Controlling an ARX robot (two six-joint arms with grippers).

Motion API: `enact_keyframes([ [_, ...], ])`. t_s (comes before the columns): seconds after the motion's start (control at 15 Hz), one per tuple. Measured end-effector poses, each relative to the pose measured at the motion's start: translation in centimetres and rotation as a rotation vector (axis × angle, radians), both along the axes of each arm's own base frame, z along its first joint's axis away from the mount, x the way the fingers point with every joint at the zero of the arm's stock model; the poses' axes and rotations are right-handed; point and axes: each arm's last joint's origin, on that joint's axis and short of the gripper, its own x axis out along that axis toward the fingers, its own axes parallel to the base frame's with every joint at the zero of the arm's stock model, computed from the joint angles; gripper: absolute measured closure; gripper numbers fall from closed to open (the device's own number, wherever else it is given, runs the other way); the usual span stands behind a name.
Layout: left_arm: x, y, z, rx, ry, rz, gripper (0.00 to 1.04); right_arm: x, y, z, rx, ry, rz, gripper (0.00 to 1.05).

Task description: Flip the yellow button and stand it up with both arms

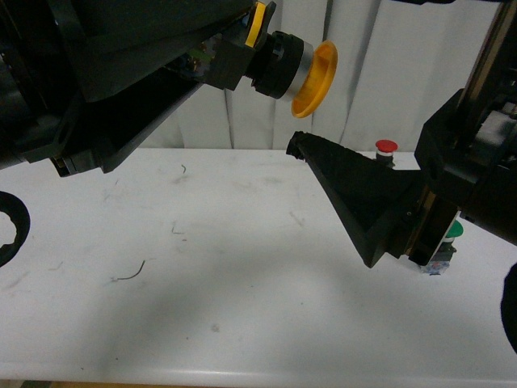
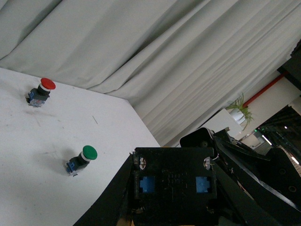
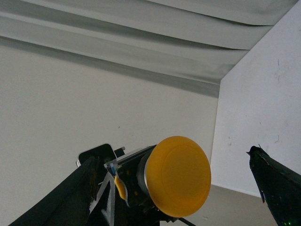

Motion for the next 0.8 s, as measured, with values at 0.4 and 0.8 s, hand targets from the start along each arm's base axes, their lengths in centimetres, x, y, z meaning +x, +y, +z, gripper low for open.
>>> enact_keyframes([
  [0.4,0.0,0.1,0.0,-0.001,-0.002,0.001,0.69,0.6,0.9,-0.1,0.001,0.004,-0.008,0.06],
  [0.8,0.0,0.1,0.0,0.000,0.007,0.006,0.69,0.6,1.3,0.2,0.014,-0.013,-0.003,0.55],
])
